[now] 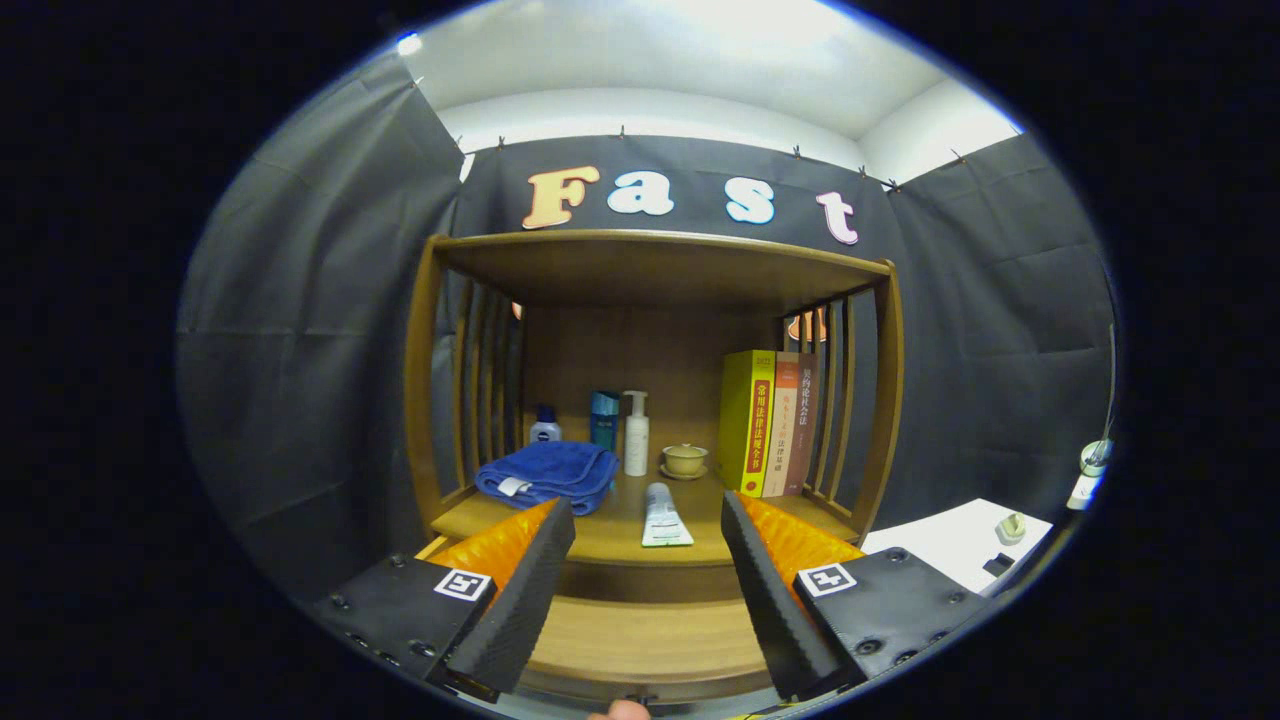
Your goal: Pull open the drawer, take out the items inside it, and place them on the countertop above the cabinet.
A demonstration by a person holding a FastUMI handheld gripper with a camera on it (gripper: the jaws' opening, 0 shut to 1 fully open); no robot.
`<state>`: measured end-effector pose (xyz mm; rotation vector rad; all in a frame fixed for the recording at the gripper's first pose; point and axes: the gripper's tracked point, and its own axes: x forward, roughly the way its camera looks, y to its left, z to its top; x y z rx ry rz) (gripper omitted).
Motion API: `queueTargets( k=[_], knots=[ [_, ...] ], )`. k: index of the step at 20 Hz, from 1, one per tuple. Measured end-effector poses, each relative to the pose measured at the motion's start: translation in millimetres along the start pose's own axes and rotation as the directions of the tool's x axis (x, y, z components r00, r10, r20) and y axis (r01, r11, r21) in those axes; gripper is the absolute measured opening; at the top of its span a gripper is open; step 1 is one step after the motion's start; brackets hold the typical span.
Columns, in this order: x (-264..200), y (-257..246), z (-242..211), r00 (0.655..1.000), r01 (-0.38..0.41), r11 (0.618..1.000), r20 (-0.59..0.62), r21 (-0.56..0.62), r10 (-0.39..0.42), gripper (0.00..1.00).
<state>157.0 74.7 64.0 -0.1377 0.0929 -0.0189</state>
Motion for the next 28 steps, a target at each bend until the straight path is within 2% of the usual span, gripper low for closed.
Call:
queueTargets(
  k=[8,14,20,28],
  knots=[
    [-57.0,34.0,-79.1,0.996,-0.087,0.996,0.005,-0.004,0.087,0.96],
    [-70.3,32.5,-112.1,0.996,-0.083,0.996,-0.007,-0.025,0.083,0.96],
    [-75.3,10.7,-155.2,0.999,-0.035,0.999,-0.028,0.020,0.036,0.96],
    [-52.4,-2.2,-202.2,0.994,-0.037,0.996,-0.097,0.080,0.045,0.96]
  ],
)
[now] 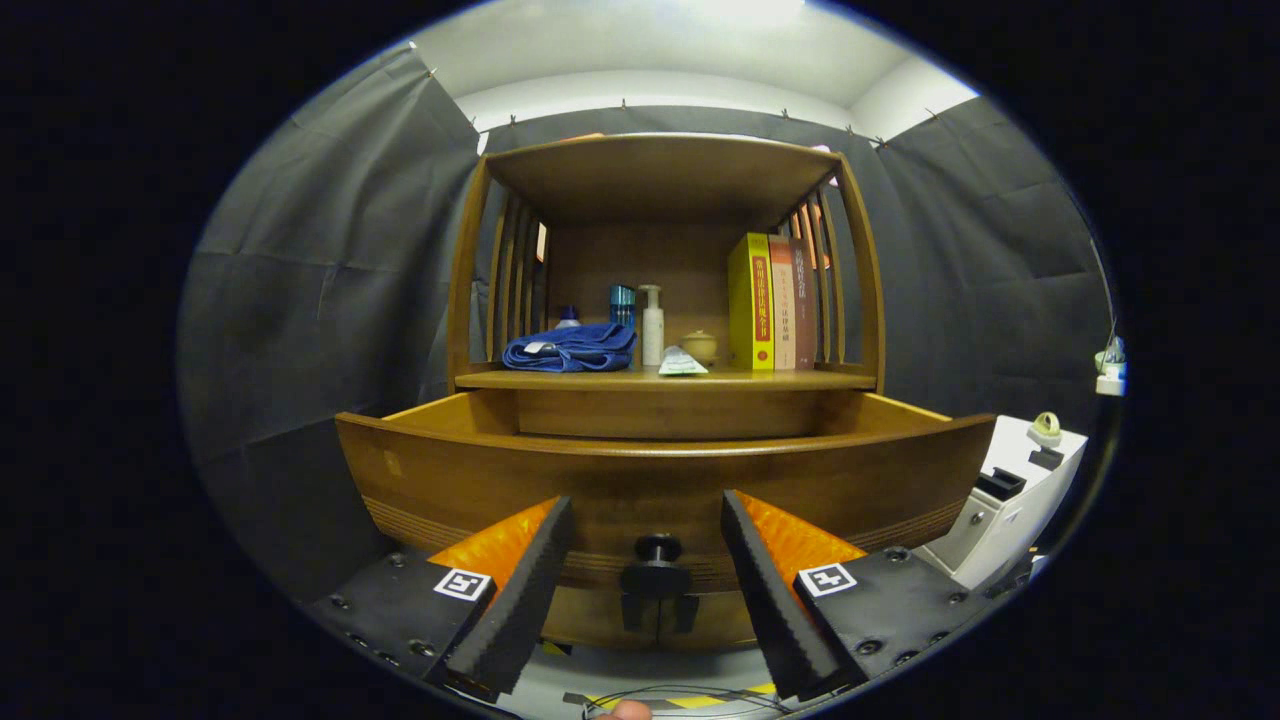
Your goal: Pull open the drawer, take out the items inside it, and place them on the countertop above the cabinet.
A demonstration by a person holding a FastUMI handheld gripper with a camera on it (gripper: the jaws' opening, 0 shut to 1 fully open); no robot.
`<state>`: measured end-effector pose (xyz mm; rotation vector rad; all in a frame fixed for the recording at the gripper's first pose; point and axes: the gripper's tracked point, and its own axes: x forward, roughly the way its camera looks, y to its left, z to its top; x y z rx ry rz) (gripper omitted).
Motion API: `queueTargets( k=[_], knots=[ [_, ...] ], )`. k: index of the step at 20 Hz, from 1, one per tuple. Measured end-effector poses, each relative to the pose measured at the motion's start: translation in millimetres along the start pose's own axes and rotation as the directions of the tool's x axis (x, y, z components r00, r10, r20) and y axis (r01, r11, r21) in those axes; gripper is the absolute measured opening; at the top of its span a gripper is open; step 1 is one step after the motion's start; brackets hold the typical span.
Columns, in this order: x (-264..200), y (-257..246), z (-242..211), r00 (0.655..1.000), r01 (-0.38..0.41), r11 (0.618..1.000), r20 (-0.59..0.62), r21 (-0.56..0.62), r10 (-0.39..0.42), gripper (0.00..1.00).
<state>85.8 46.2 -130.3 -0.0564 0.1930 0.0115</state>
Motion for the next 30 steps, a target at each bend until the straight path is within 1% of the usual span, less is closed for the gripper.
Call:
queueTargets(
  k=[2,5,7,10,15,25,30],
  knots=[
    [4.4,-8.8,0.1,1.000,0.016,1.000,0.007,0.023,-0.017,0.96],
    [12.8,-14.7,0.4,1.000,0.014,1.000,0.008,0.020,-0.015,0.96],
    [13.4,-25.4,1.7,0.999,0.044,0.999,0.029,0.005,-0.044,0.96],
    [13.0,-25.2,0.4,0.998,0.057,0.998,0.020,0.016,-0.057,0.96],
    [12.4,-27.1,-0.8,0.998,0.061,0.998,-0.006,-0.029,-0.061,0.97],
    [15.5,-26.7,0.7,0.997,0.063,0.998,-0.030,-0.025,-0.064,0.97],
    [25.3,-28.8,2.7,0.997,0.061,0.998,-0.035,-0.029,-0.062,0.97]
  ],
)
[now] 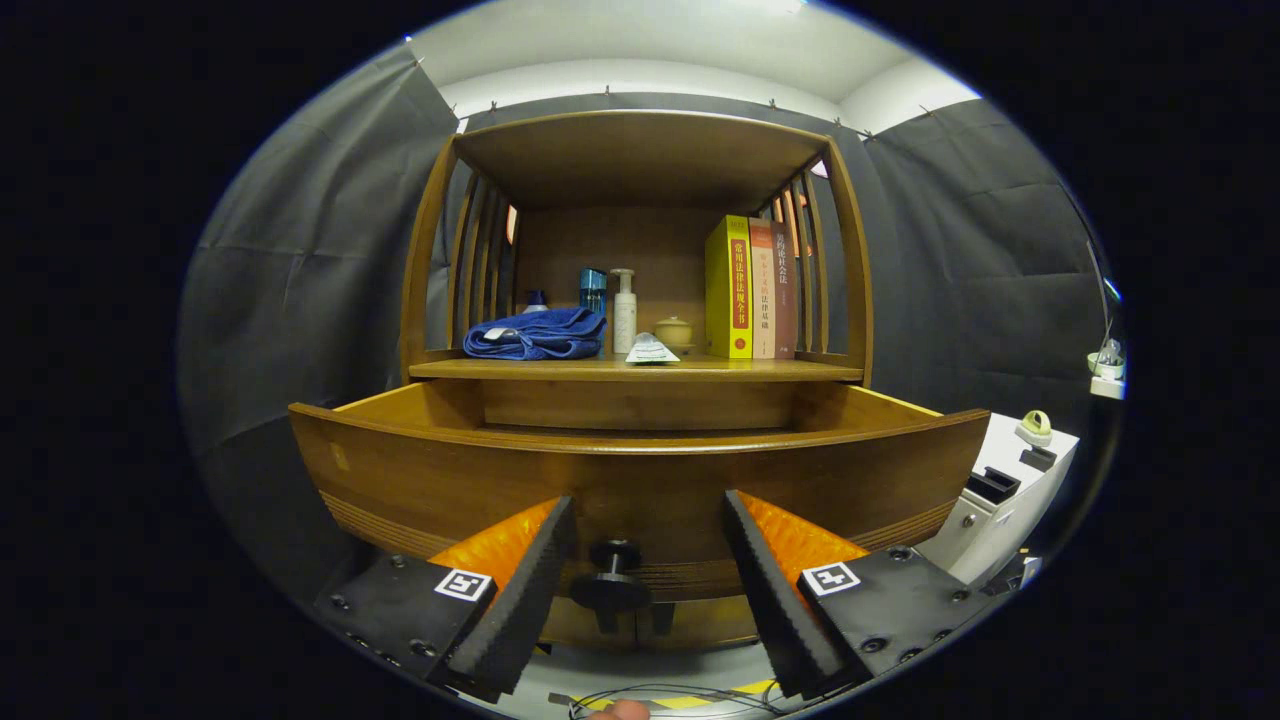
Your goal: Pull open the drawer, take out the items inside it, and place them on the countertop above the cabinet.
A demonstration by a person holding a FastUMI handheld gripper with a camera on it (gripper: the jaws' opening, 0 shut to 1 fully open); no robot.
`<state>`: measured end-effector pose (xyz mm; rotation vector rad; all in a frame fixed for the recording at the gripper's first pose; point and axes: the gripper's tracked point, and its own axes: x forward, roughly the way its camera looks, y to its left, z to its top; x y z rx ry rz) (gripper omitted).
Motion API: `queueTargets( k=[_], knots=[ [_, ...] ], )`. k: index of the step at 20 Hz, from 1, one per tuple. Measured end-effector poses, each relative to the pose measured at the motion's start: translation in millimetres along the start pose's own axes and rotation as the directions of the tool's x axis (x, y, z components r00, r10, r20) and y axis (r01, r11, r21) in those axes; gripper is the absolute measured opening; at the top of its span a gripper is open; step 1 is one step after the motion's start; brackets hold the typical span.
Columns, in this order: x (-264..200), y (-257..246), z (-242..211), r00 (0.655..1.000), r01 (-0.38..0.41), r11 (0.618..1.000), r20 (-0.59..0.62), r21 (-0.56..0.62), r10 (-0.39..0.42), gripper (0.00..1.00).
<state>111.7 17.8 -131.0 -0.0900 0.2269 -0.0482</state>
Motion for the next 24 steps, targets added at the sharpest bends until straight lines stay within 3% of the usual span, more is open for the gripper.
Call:
queueTargets(
  k=[24],
  knots=[
    [136.1,-0.1,22.9,1.000,-0.021,0.999,0.024,0.028,0.020,0.99]
  ],
)
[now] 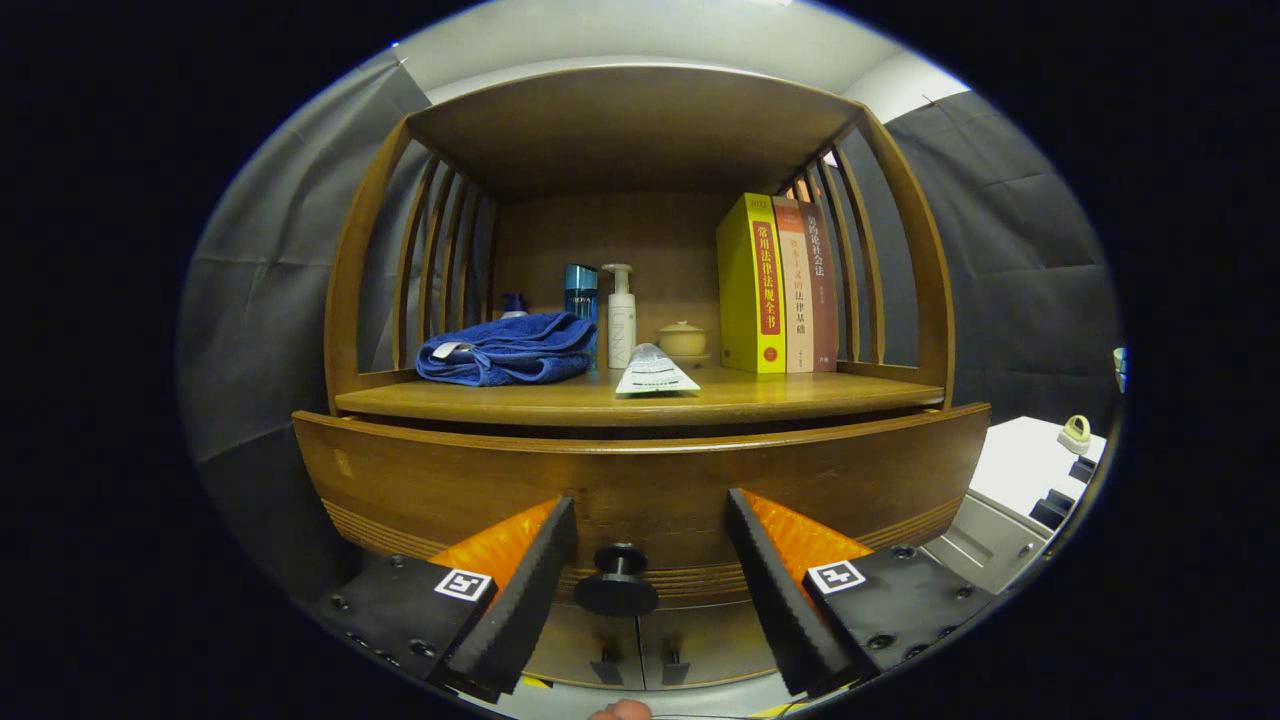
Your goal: Pull open the drawer, take out the items inside it, and place them on the countertop above the cabinet.
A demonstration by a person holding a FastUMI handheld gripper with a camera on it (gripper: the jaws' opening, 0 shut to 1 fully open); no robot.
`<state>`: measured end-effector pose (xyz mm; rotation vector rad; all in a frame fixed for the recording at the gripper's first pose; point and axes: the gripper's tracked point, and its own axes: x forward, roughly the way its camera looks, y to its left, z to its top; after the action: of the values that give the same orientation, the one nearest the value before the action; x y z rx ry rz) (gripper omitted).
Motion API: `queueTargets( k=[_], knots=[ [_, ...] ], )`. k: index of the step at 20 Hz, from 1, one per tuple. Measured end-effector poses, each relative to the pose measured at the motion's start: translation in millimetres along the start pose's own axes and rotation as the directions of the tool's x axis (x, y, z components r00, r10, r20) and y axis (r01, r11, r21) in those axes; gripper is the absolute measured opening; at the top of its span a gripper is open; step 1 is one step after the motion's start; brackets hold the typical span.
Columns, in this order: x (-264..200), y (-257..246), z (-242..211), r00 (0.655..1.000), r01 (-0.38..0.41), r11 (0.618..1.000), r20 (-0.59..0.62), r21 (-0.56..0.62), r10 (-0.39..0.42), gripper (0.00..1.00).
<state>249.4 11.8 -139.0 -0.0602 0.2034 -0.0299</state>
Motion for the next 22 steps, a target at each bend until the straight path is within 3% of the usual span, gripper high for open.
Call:
queueTargets(
  k=[11,22],
  knots=[
    [35.9,-1.7,3.4,1.000,-0.001,1.000,0.005,-0.001,0.001,0.99],
    [25.8,9.4,8.1,0.999,-0.033,0.999,0.019,0.003,0.033,0.99]
  ],
)
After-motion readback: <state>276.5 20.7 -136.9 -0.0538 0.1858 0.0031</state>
